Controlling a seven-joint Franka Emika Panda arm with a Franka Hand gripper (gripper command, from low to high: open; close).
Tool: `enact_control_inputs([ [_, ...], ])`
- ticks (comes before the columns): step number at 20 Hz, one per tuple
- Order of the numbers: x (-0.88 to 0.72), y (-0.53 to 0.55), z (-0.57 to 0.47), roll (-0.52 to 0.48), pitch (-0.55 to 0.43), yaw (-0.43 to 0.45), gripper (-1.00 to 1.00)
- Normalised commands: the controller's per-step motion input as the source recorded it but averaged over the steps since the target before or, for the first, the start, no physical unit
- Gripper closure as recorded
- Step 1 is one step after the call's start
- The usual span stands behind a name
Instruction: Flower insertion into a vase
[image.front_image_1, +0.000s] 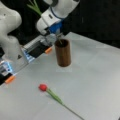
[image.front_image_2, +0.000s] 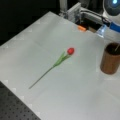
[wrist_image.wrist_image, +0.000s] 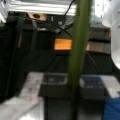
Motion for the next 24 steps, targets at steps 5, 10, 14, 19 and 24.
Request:
enact_control_inputs([
  [5,0.47,0.01,-0.13,-0.228,0.203,0.021,1.00],
  [10,0.33,0.01,-0.11,-0.248,0.126,0.050,1.00],
  [14,0.29,0.04,-0.12,-0.261,0.065,0.023,1.00],
  [19,0.28,0.03,-0.11,-0.192,0.004,-0.026,-1.00],
  [24,0.30,-0.01,-0.06,-0.111,-0.003,-0.035,-1.00],
])
